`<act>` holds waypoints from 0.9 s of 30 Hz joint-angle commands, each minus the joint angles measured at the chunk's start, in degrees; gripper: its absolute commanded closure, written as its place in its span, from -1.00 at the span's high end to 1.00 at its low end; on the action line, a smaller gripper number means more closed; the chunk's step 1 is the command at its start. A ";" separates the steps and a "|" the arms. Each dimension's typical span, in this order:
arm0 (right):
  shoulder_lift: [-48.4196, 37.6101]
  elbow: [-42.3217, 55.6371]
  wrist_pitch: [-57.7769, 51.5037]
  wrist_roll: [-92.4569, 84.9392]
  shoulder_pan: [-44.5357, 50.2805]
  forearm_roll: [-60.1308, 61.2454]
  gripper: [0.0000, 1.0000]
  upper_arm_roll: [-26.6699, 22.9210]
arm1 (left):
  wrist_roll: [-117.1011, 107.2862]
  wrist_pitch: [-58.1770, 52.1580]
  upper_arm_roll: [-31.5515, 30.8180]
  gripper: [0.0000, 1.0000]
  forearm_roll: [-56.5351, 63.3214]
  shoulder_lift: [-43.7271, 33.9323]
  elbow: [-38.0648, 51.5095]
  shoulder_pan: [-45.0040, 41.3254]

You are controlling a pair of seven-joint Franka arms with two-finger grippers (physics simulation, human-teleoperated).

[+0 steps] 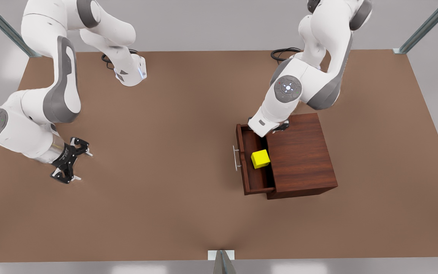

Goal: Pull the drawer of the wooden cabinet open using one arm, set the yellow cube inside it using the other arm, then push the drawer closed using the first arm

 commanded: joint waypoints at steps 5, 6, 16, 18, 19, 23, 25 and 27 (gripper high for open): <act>-1.52 -4.08 -14.70 -93.89 0.02 -8.32 1.00 -1.92 | -113.52 18.98 0.20 -1.00 1.13 9.22 2.03 -6.19; -1.51 -4.00 -14.79 -93.89 0.02 -8.23 1.00 -1.83 | -116.15 21.08 0.20 -1.00 1.13 9.75 2.03 -6.28; -0.02 -4.00 -14.70 -93.71 0.90 -8.14 1.00 -1.66 | -137.96 34.01 2.22 -1.00 1.57 19.07 1.50 -8.74; -0.02 -4.00 -14.44 -93.71 0.81 -7.97 1.00 -1.75 | -140.43 35.86 4.24 -1.00 1.40 20.56 1.33 -10.50; -0.02 -4.08 -14.35 -93.71 0.81 -7.53 1.00 -1.75 | -140.95 35.77 4.68 -1.00 1.04 20.65 1.06 -10.50; -0.02 -4.08 -14.35 -93.71 0.72 -7.53 1.00 -1.75 | -141.22 32.26 7.93 -1.00 0.87 20.21 -1.22 -10.50; 0.24 -4.08 -14.26 -93.54 0.81 -7.53 1.00 -1.75 | -140.95 29.88 8.11 -1.00 1.04 19.95 -1.13 -10.59; 0.33 -4.08 -14.26 -93.18 0.90 -7.53 1.00 -1.75 | -140.43 27.51 8.46 -1.00 1.31 19.69 -1.05 -10.59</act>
